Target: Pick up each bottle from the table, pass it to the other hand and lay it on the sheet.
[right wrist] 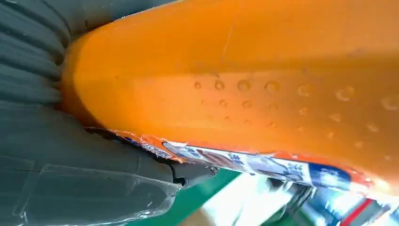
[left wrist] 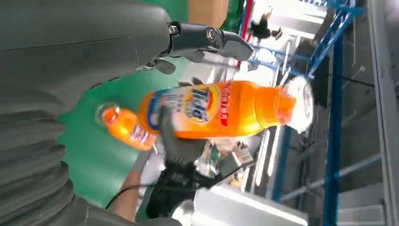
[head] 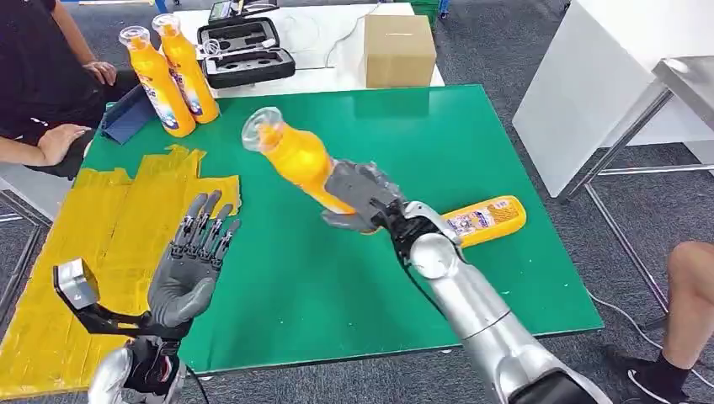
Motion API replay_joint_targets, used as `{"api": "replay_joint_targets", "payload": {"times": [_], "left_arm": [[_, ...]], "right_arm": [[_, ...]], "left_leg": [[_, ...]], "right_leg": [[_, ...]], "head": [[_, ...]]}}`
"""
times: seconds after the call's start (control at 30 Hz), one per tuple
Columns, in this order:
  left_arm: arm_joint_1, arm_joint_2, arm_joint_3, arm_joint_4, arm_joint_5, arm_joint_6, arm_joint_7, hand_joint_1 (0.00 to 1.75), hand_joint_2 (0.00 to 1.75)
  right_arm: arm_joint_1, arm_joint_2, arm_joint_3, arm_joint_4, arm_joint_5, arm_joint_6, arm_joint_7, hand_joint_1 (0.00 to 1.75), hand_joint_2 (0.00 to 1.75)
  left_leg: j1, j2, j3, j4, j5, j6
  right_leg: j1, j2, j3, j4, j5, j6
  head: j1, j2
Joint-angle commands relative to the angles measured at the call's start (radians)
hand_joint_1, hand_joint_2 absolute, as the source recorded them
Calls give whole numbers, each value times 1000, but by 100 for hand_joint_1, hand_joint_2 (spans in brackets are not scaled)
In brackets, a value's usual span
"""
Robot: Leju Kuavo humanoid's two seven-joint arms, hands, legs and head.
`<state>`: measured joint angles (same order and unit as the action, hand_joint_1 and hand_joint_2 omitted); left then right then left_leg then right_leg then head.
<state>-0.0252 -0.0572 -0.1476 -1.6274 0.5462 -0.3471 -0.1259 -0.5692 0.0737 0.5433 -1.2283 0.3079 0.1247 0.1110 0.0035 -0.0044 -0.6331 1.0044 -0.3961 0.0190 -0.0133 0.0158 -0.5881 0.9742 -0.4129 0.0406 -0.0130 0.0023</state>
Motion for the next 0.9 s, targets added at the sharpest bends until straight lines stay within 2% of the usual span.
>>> {"api": "replay_joint_targets", "payload": {"times": [0.03, 0.07, 0.23, 0.43, 0.8, 0.9], "left_arm": [[-79, -33, 26, 86, -24, 30, -8, 0, 175], [-78, -33, 32, 83, -40, 35, -12, 0, 175], [-80, -48, 41, 74, -105, 56, -24, 0, 175], [-87, -38, 9, 92, -200, 70, -20, 0, 175], [-89, -37, 9, 99, -206, 67, -15, 0, 175], [-100, -13, -20, 125, -262, 44, 0, 0, 175]], "right_arm": [[-17, 94, 285, 112, 52, 27, 1, 175, 175], [-7, 94, 313, 105, 58, 27, -1, 175, 175], [-10, 88, 386, 81, 60, 27, 2, 175, 175], [-29, 93, 395, 83, 47, 42, 8, 175, 175], [-31, 91, 399, 79, 47, 44, 8, 175, 175], [-37, 90, 414, 66, 45, 50, 8, 175, 175]], "left_leg": [[0, 2, 3, -1, -1, -1], [0, 3, 6, -2, -2, -2], [0, 0, 1, -1, -1, -1], [1, -1, 1, 0, -1, -1], [0, -1, 2, 0, -2, -1], [0, 0, -1, 0, 0, -1]], "right_leg": [[0, 1, 2, -1, 0, -1], [0, 2, 5, -1, -1, -2], [0, -1, 0, 0, -1, -1], [0, -2, 0, 0, -1, -2], [0, -3, 1, 1, -2, -2], [0, -1, -2, 0, 0, -1]], "head": [[0, 0], [0, 0], [0, 0], [1, 0], [0, 0], [0, 0]]}}
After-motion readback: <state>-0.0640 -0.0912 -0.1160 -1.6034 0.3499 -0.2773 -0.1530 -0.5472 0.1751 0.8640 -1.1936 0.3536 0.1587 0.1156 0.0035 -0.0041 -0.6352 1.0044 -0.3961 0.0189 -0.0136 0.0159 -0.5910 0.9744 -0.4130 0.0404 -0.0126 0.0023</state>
